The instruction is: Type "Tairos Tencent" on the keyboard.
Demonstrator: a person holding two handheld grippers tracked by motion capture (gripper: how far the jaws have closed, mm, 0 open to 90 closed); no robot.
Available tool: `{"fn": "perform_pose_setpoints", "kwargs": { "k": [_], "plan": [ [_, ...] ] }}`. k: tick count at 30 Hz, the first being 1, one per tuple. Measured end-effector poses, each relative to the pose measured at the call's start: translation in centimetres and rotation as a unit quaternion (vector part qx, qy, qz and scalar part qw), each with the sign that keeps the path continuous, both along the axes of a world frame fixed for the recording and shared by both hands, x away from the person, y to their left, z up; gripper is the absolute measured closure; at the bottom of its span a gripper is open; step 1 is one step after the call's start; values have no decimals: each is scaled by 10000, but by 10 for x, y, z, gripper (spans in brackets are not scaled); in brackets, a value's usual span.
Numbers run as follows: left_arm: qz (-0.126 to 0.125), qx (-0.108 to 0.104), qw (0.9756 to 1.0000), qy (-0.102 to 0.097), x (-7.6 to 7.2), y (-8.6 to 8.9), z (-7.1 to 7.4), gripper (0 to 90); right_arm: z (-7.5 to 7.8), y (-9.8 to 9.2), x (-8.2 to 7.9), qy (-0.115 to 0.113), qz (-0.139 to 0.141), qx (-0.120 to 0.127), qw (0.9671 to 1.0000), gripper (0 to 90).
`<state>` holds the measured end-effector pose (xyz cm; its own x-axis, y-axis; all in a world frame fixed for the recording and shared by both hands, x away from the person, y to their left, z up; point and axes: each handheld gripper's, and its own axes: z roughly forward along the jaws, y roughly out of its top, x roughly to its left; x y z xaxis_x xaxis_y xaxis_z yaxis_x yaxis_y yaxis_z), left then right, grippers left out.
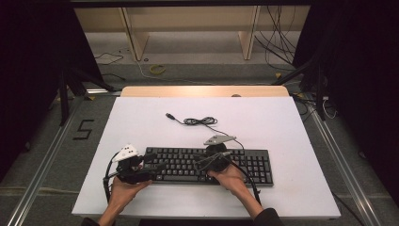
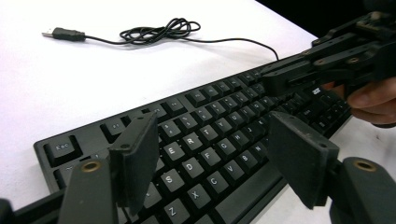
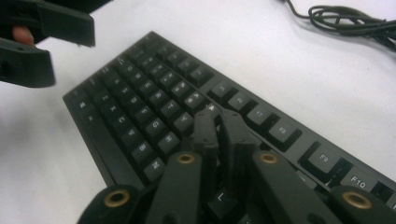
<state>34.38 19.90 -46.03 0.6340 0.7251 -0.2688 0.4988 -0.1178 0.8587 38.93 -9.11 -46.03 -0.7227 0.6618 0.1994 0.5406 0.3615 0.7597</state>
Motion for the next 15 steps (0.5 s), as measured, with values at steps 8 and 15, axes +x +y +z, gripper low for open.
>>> {"fn": "perform_pose_setpoints", "kwargs": {
  "k": [8,15],
  "plan": [
    [-43,33,10000,-4,-3,-3,1,322,-7,6,2,32,-15,-144,9999,900],
    [-38,17,10000,-18,-4,-2,1,318,-14,11,4,114,-33,-246,9996,900]
  ]
}}
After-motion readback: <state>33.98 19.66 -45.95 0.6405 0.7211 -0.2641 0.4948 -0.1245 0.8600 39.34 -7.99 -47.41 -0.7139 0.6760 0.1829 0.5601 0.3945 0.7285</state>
